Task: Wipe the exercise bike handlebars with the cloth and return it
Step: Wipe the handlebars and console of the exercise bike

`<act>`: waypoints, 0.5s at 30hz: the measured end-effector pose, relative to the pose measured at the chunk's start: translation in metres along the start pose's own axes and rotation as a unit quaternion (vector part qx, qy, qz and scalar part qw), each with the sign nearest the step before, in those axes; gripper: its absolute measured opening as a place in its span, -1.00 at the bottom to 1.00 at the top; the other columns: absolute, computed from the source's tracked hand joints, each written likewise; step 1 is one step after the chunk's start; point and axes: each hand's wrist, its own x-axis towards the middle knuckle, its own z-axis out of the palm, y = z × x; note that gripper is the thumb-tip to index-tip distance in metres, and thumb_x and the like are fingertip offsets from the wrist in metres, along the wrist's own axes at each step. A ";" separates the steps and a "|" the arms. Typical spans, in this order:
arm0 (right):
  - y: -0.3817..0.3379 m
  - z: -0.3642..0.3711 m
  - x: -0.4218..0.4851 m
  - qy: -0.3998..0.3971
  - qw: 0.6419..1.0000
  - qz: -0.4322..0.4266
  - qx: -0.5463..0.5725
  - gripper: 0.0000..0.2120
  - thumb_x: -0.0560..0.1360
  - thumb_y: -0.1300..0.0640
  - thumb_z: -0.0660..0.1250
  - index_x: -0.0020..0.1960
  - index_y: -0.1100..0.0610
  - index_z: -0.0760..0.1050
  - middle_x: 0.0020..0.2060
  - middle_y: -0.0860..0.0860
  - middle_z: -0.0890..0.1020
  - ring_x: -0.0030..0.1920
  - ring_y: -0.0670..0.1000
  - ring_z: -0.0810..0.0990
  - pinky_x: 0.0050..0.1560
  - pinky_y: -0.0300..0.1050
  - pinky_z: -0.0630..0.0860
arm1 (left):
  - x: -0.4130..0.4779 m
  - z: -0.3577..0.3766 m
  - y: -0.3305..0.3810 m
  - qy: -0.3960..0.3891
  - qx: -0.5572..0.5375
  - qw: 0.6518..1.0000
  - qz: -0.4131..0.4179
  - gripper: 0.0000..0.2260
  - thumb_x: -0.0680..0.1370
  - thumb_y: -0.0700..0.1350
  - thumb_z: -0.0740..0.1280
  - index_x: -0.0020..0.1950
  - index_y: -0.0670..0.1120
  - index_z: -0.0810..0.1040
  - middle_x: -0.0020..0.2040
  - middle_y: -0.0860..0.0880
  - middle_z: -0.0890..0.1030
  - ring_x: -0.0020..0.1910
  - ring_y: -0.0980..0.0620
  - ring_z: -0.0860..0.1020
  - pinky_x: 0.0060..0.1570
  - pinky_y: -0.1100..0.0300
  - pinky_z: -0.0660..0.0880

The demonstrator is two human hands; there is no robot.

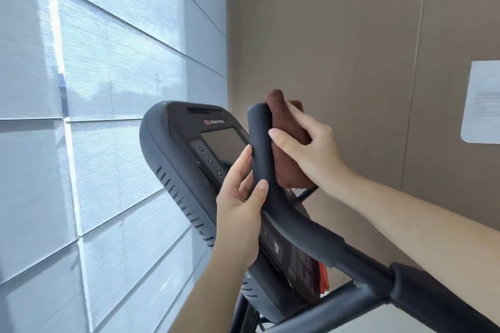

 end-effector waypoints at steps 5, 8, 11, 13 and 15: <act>-0.003 -0.010 -0.002 -0.051 0.998 0.015 0.021 -0.63 0.47 0.16 0.34 0.21 -0.16 0.45 -0.21 -0.37 0.61 -0.16 -0.38 0.56 -0.16 -0.54 0.41 | -0.008 0.006 0.002 0.030 0.027 0.999 0.005 -0.54 0.55 -0.36 0.20 0.20 0.20 0.46 0.18 0.27 0.53 0.20 0.26 0.47 0.13 0.34 0.43; 0.003 -0.014 -0.017 -0.070 0.997 0.027 0.021 -0.61 0.47 0.14 0.34 0.26 -0.11 0.45 -0.23 -0.45 0.59 -0.13 -0.39 0.56 -0.15 -0.54 0.41 | -0.011 0.009 0.004 0.048 0.042 0.998 -0.005 -0.55 0.56 -0.34 0.20 0.17 0.22 0.47 0.06 0.35 0.58 0.18 0.18 0.50 0.12 0.27 0.47; 0.010 -0.023 -0.034 -0.127 0.991 0.041 0.004 -0.55 0.45 0.12 0.37 0.29 -0.14 0.41 -0.16 -0.49 0.57 -0.06 -0.45 0.52 -0.09 -0.59 0.37 | -0.013 0.016 0.009 0.079 0.061 0.995 -0.008 -0.56 0.56 -0.36 0.19 0.20 0.19 0.45 0.15 0.22 0.58 0.23 0.03 0.49 0.28 0.04 0.39; 0.012 -0.032 -0.039 -0.176 0.983 0.056 -0.007 -0.54 0.43 0.09 0.39 0.27 -0.19 0.42 -0.03 -0.37 0.59 -0.01 -0.41 0.52 0.00 -0.56 0.38 | -0.015 0.019 0.011 0.090 0.074 0.993 -0.015 -0.56 0.57 -0.36 0.17 0.25 0.15 0.42 0.27 0.08 0.51 0.27 -0.02 0.46 0.33 -0.07 0.32; 0.013 -0.043 -0.040 -0.227 0.971 0.067 -0.021 -0.57 0.41 0.09 0.40 0.19 -0.30 0.44 -0.07 -0.37 0.60 -0.02 -0.41 0.52 0.00 -0.57 0.37 | -0.017 0.020 0.011 0.097 0.088 0.991 -0.025 -0.56 0.57 -0.35 0.16 0.30 0.11 0.39 0.31 0.02 0.48 0.28 -0.05 0.45 0.34 -0.11 0.29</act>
